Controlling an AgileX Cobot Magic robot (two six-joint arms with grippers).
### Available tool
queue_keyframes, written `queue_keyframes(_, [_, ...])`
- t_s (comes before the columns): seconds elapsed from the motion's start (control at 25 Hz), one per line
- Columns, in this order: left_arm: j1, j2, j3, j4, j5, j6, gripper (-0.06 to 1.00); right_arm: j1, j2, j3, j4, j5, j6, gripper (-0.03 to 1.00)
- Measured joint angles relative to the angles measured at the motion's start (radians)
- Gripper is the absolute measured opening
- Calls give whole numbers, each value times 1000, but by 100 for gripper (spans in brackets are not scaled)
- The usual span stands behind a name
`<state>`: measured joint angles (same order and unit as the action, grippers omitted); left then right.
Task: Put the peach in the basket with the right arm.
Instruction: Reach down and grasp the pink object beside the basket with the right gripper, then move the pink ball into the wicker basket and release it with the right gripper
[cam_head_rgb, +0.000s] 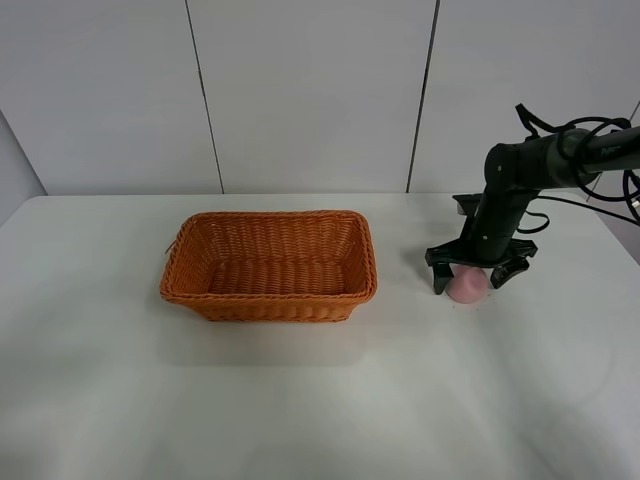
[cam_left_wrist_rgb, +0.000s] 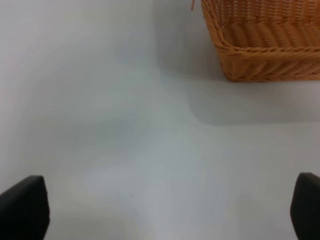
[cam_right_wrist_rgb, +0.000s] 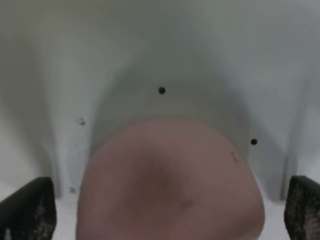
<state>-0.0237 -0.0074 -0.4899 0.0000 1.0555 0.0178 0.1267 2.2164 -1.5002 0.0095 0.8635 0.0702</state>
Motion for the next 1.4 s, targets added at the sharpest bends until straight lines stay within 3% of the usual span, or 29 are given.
queue_keyframes(0.12, [0,0,0,6,0,0,99,0,0,-1,0,-1,0,55])
queue_keyframes(0.32, [0,0,0,0,0,0,99,0,-3,-6,-9,-1,0,7])
queue_keyframes(0.4, [0,0,0,0,0,0,99,0,-18,-7,-16,1,0,0])
queue_keyframes(0.6, [0,0,0,0,0,0,99,0,-62,-65,-49,54,0,0])
queue_keyframes(0.96, [0,0,0,6,0,0,99,0,-131,-368,-52,329,0,0])
queue_keyframes(1.2, [0,0,0,0,0,0,99,9,-131,-478,-58,350,0,0])
queue_keyframes(1.4, [0,0,0,6,0,0,99,108,-131,-542,-60,354,0,0])
